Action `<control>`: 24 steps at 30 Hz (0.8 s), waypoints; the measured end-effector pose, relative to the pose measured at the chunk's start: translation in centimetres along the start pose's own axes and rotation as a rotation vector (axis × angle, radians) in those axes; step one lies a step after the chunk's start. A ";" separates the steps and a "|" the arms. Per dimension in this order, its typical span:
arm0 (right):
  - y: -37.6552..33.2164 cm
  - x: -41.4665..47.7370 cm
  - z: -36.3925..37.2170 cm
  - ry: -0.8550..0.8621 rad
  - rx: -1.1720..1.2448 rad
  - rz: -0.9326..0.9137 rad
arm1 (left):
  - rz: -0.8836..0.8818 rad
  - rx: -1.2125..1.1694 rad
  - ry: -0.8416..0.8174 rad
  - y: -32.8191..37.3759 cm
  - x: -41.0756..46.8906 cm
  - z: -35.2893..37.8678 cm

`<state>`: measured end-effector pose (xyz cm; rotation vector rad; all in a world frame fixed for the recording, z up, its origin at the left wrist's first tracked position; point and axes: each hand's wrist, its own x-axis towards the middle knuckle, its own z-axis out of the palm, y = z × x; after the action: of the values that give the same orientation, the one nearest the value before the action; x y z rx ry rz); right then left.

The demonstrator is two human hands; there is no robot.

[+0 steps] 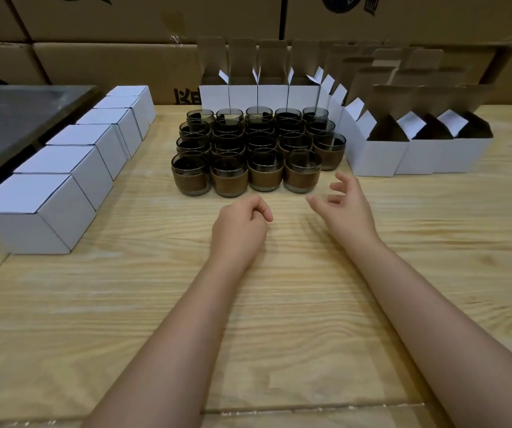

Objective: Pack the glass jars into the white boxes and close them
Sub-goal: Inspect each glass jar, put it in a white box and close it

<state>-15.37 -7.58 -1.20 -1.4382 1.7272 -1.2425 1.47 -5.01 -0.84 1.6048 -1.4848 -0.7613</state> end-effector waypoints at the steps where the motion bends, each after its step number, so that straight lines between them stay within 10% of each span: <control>1: -0.2 0.6 0.5 0.009 -0.044 0.004 | 0.000 -0.005 0.000 0.1 0.0 0.0; 24: -1.0 -1.8 1.5 -0.064 -0.055 -0.119 | 0.075 0.031 -0.029 0.1 0.1 -0.1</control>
<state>-13.14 -6.32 -1.20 -1.6151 1.6662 -1.2049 1.49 -5.07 -0.69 1.5574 -1.5753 -0.7247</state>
